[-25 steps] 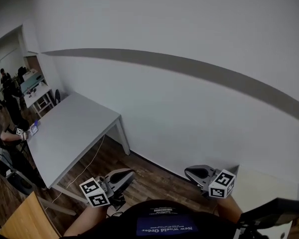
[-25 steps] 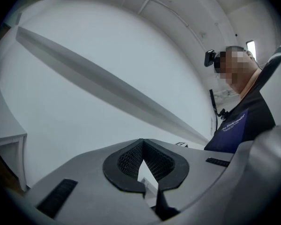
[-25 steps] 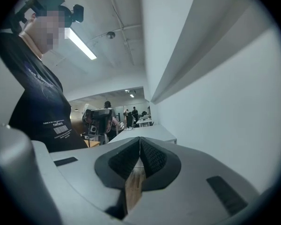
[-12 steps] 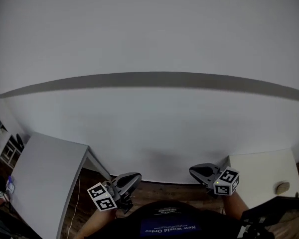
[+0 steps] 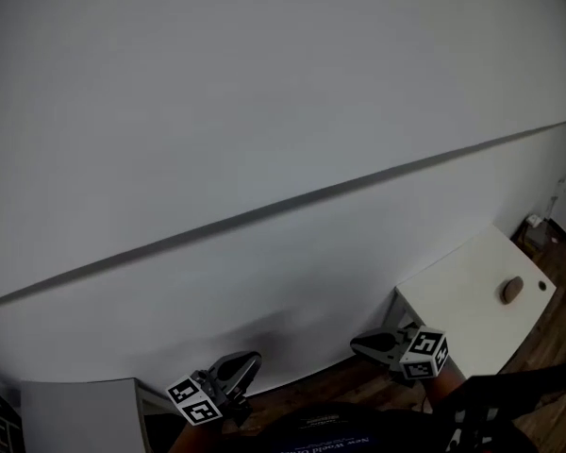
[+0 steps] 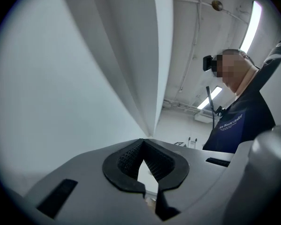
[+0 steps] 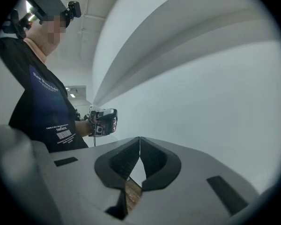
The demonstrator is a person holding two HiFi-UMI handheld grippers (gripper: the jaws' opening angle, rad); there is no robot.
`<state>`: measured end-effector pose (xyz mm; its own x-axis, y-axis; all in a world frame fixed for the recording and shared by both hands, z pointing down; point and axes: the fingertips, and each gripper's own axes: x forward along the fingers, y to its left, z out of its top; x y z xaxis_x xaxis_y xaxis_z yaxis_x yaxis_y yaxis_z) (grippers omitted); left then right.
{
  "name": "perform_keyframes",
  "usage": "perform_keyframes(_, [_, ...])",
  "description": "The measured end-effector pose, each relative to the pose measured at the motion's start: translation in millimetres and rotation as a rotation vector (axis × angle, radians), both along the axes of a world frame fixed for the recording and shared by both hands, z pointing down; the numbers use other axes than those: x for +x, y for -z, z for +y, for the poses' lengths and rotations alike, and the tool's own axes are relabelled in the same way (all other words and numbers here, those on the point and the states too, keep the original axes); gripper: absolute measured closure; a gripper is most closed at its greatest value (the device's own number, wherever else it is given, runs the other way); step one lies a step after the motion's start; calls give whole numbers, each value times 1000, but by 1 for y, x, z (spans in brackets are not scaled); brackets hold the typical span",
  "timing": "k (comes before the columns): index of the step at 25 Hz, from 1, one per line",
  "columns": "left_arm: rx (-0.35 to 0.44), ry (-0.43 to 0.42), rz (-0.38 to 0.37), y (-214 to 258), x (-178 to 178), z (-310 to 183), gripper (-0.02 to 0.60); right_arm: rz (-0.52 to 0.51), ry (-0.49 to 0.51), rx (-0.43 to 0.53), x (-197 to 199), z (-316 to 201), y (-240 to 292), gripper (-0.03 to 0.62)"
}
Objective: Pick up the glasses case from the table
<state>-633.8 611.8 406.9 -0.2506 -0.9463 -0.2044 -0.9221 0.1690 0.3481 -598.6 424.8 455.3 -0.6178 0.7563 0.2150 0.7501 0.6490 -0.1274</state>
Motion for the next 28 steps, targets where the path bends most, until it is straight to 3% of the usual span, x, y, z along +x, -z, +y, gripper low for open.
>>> perform_keyframes(4, [9, -120, 20, -3, -20, -47, 584, 22, -110, -26, 4, -37, -7, 592])
perform_keyframes(9, [1, -248, -1, 0, -10, -148, 584, 14, -179, -54, 17, -117, -17, 592])
perform_keyframes(16, [-46, -268, -80, 24, -6, -280, 584, -90, -144, -15, 12, -242, 3, 592])
perform_keyframes(20, [-55, -301, -70, 38, -12, -360, 584, -108, -163, -15, 17, -315, 7, 592])
perform_keyframes(28, [-117, -522, -57, 33, 6, -497, 584, -88, -387, -80, 58, -434, -2, 592])
